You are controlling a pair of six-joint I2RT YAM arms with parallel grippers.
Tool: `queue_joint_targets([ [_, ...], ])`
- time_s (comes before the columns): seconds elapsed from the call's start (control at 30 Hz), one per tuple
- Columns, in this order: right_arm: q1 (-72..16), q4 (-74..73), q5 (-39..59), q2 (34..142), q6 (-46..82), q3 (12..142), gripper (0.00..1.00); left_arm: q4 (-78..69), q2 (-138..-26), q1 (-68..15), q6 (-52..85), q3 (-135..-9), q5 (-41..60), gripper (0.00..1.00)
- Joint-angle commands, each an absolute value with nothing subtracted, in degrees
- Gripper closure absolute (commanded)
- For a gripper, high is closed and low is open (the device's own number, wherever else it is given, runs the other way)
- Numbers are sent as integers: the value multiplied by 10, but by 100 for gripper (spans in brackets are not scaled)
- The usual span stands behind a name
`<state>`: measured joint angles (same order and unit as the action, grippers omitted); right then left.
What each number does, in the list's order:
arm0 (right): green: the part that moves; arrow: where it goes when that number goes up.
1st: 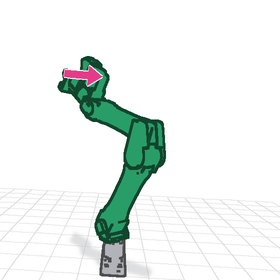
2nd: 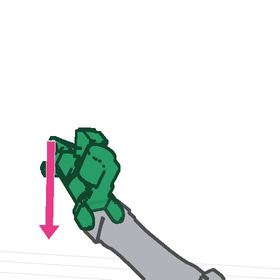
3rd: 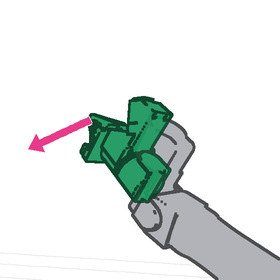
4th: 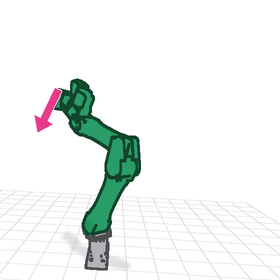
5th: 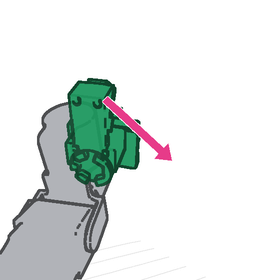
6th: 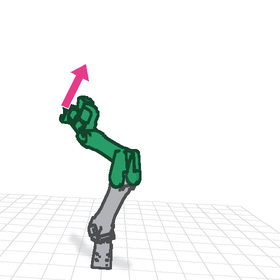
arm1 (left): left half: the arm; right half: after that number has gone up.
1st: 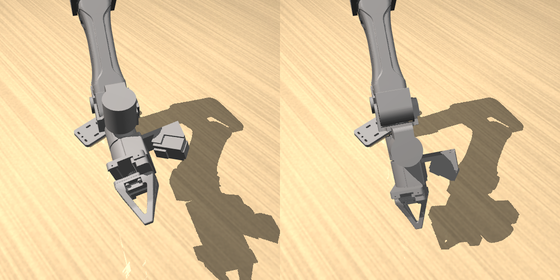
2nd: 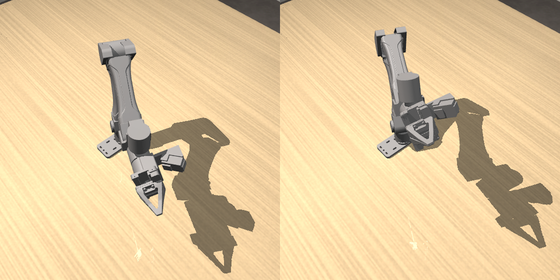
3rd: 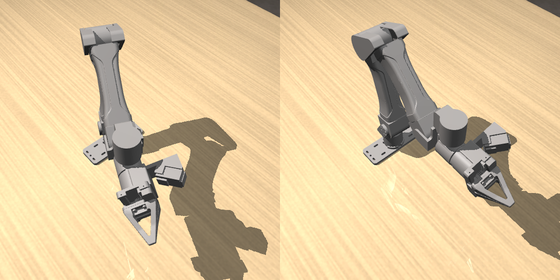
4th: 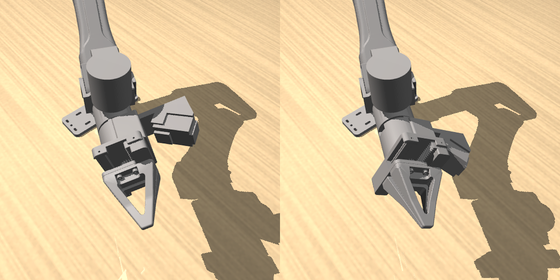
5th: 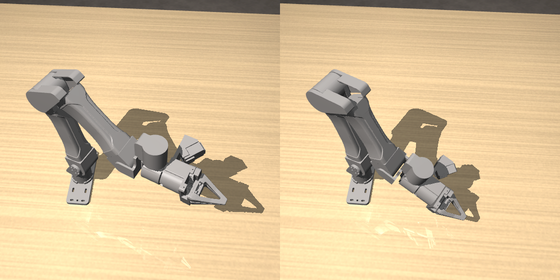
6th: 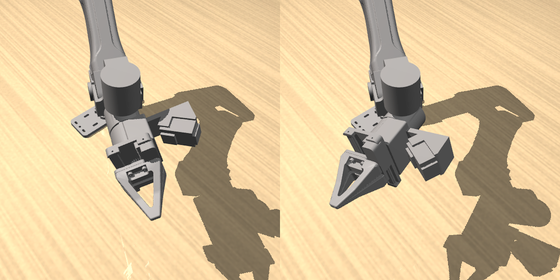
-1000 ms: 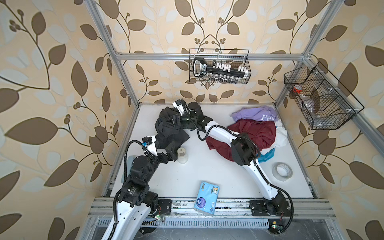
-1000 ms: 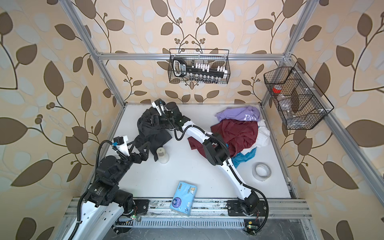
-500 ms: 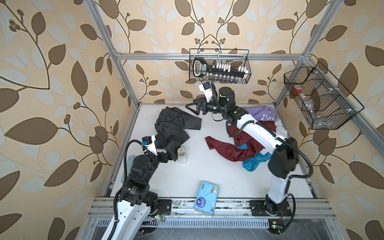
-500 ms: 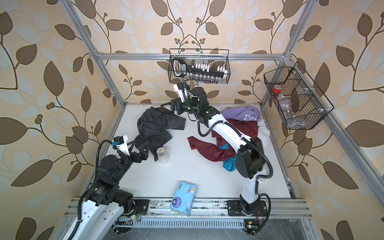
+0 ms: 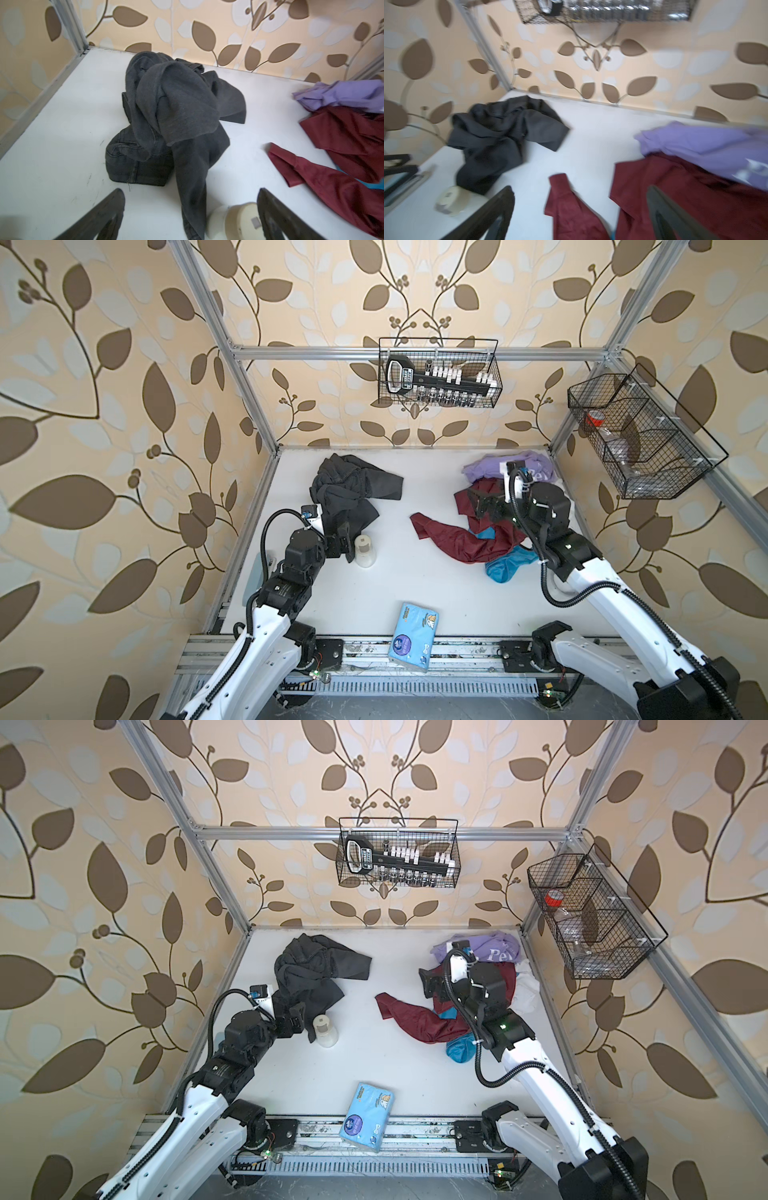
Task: Pick out a specific cloth from the pile
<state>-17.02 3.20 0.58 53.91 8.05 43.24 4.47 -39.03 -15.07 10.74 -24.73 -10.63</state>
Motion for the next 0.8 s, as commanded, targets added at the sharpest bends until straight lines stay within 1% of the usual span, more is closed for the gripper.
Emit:
queue_joint_targets([
  [0.0,-128,-36,-78,513,47,355,0,-70,-428,-155,59,-217,-201,1],
  [0.07,-94,-86,-91,514,31,307,1,-139,-461,-155,32,-192,-218,1],
  [0.13,-59,-153,-71,522,14,257,1,-227,-498,-154,7,-160,-203,1],
  [0.2,-28,-224,-42,533,16,217,1,-315,-540,-154,-9,-129,-210,1],
  [0.3,1,-327,-9,569,26,171,1,-349,-593,-152,-30,-131,-226,1],
  [0.4,6,-397,9,618,19,152,1,-414,-645,-147,-39,-126,-215,1],
  [0.57,7,-510,28,697,5,131,4,-487,-722,-130,-32,-131,-235,1],
  [0.63,9,-547,58,726,1,128,5,-536,-753,-120,-36,-122,-221,1],
  [0.67,9,-556,73,736,-4,128,5,-559,-771,-116,-37,-118,-210,1],
  [0.7,9,-562,81,749,-10,130,1,-583,-794,-110,-37,-116,-202,1],
  [0.77,9,-580,81,771,-13,130,0,-625,-849,-100,-27,-116,-204,1],
])
